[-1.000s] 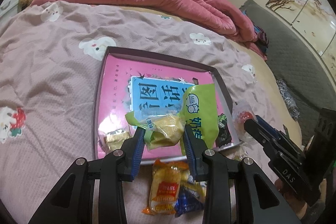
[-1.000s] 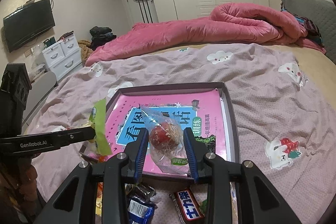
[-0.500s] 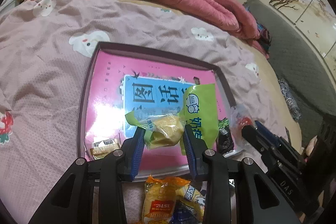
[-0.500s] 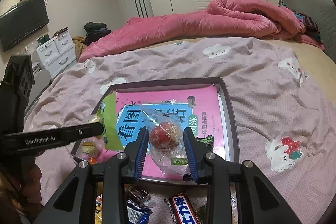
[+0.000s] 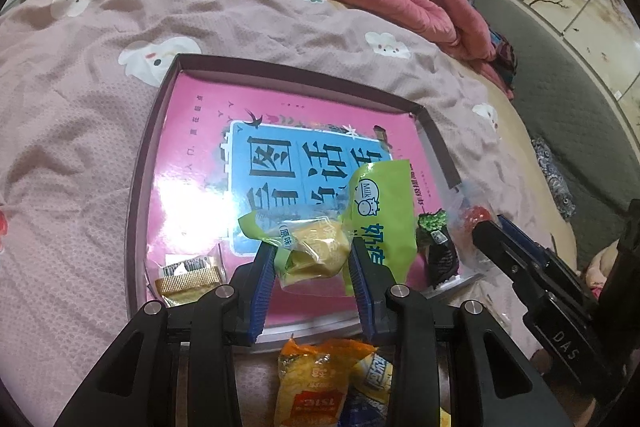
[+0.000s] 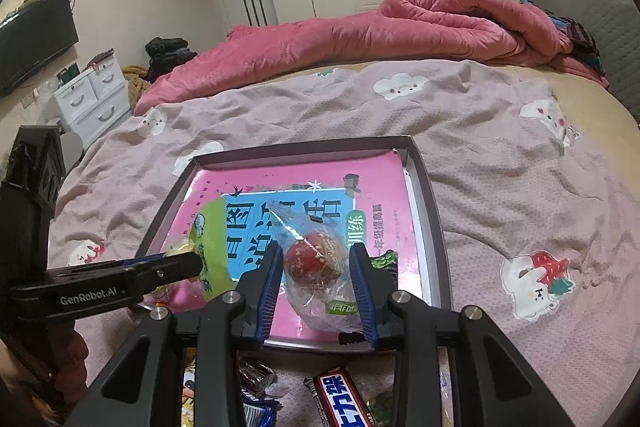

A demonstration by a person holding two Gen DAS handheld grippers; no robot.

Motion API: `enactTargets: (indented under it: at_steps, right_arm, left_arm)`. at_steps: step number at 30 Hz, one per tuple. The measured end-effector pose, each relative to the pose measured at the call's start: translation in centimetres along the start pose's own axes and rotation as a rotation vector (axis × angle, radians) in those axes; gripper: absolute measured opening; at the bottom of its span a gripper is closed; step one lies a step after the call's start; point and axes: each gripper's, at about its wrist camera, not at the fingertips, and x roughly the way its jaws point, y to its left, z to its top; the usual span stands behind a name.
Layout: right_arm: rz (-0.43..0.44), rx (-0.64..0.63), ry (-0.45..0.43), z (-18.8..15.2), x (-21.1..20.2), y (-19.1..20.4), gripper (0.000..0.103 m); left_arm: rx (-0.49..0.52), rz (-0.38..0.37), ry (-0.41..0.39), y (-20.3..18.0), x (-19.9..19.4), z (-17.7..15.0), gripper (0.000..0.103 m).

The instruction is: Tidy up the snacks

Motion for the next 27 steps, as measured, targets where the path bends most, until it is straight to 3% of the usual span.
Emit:
enactTargets:
  at_steps: [27]
  right_arm:
    - [-0.044,-0.012,0.076,-1.0,2.5,1.2,0.035]
  left_arm:
    - [0.030,-0.007,0.050,0.4,1.8,-0.4,0.038]
